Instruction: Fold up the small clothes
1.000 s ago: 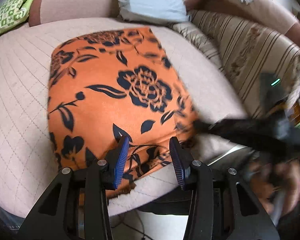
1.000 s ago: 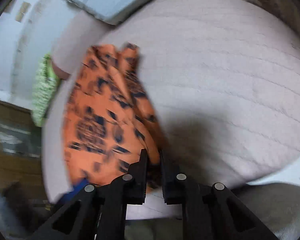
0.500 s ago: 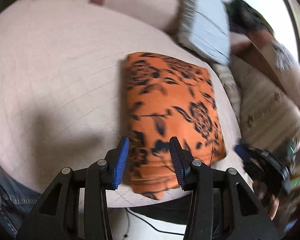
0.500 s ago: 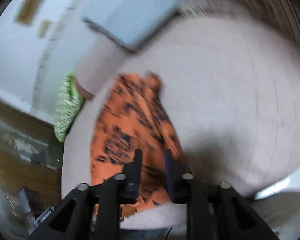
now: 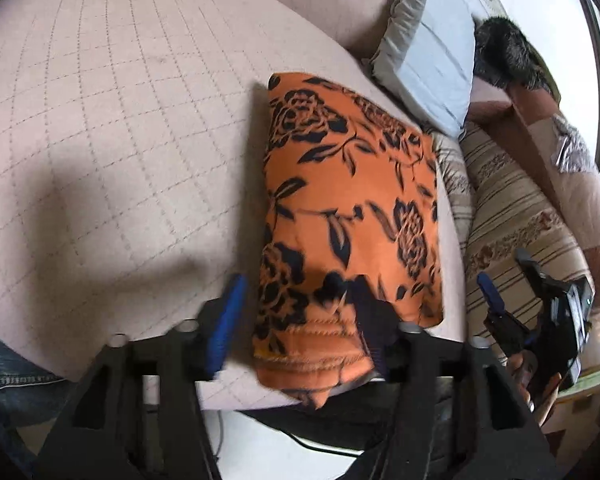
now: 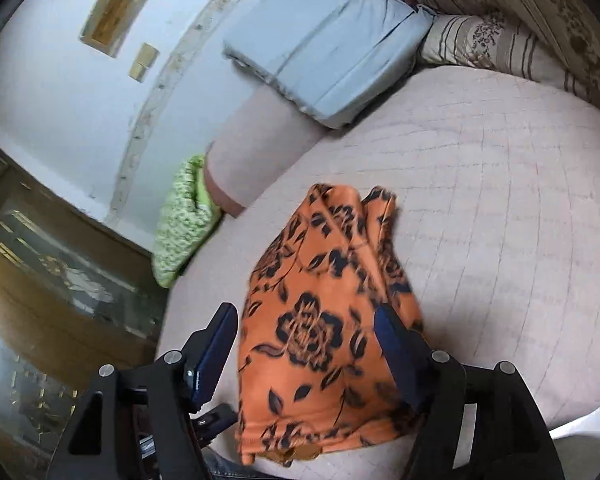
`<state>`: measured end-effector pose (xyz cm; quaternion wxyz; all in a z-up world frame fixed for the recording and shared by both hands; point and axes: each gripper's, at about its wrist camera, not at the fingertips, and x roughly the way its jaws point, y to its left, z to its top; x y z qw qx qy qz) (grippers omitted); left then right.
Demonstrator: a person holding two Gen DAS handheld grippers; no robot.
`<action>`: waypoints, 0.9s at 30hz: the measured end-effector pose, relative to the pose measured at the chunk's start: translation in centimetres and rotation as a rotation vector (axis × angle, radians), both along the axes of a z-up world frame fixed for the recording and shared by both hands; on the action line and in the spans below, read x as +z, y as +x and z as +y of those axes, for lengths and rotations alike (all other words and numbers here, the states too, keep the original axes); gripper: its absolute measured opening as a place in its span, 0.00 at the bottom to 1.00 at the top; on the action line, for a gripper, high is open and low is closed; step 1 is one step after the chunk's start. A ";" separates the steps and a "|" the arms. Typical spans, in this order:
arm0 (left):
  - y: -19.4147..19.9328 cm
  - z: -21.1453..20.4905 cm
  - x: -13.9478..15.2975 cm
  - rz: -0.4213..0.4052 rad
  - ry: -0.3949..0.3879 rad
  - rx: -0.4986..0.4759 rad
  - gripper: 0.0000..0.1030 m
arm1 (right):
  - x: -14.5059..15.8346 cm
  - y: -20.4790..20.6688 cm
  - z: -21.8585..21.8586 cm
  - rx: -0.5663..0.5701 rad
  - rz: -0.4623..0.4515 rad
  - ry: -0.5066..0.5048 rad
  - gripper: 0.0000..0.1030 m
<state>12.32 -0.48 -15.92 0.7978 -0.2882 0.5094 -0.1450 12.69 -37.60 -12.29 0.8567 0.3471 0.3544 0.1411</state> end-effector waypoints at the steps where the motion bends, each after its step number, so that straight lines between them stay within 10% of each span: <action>1: 0.4 0.0 0.1 0.000 -0.007 0.007 0.60 | 0.1 0.8 -0.1 0.018 0.012 -0.008 0.67; 10: 8.2 -0.1 -1.6 0.074 -0.045 0.008 0.60 | -3.5 11.9 -0.4 0.149 0.197 0.025 0.67; 16: 11.5 -0.3 -3.8 0.122 -0.125 -0.031 0.62 | -9.4 13.1 1.0 0.243 0.414 -0.011 0.67; 21: 14.1 -0.7 -4.1 0.152 -0.167 -0.034 0.62 | -10.2 13.3 -0.3 0.216 0.403 0.107 0.67; 24: 15.5 -1.7 -3.9 0.177 -0.142 -0.096 0.30 | -10.0 13.7 0.9 0.247 0.413 0.035 0.45; 27: 15.2 -1.3 -1.1 0.110 -0.155 -0.125 0.24 | -9.3 13.0 1.7 0.276 0.403 0.038 0.31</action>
